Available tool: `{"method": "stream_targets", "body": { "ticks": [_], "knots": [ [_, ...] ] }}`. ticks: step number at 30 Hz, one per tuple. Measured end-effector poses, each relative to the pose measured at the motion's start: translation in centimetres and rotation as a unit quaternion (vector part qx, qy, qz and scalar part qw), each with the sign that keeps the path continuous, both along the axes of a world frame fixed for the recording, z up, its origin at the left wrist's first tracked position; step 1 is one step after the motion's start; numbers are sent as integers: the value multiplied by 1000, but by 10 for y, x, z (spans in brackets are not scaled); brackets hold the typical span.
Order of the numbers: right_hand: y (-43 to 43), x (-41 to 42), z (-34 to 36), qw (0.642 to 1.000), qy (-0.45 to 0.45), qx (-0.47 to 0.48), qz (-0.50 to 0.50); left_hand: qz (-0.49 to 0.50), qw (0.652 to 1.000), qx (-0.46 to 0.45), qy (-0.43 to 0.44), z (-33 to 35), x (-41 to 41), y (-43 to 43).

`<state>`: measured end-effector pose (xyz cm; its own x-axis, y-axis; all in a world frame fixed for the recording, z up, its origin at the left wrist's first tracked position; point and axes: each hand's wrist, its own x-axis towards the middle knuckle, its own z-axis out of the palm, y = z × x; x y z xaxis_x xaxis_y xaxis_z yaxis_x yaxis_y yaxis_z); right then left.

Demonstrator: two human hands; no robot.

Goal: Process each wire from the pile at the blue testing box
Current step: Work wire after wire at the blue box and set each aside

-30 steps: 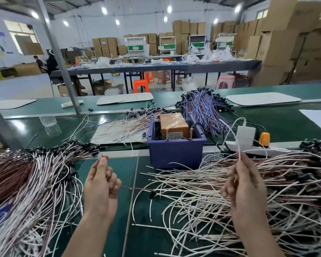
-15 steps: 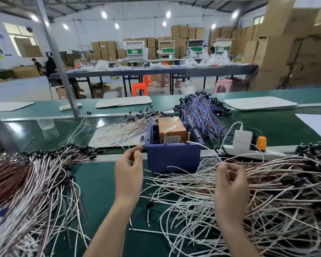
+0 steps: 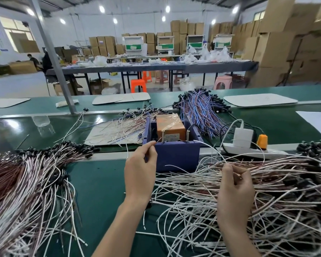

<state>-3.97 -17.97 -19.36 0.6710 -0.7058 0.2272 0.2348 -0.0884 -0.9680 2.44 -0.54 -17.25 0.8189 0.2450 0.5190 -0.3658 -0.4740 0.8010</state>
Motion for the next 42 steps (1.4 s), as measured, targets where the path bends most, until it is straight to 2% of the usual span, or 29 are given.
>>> {"method": "stream_targets", "body": {
  "ticks": [20,42],
  "knots": [
    [2,-4,3,998,-33,14,42,-3,999,33,15,3,-3,-1],
    [4,-4,5,999,-37,22,32,4,999,44,16,5,-5,0]
  ]
}}
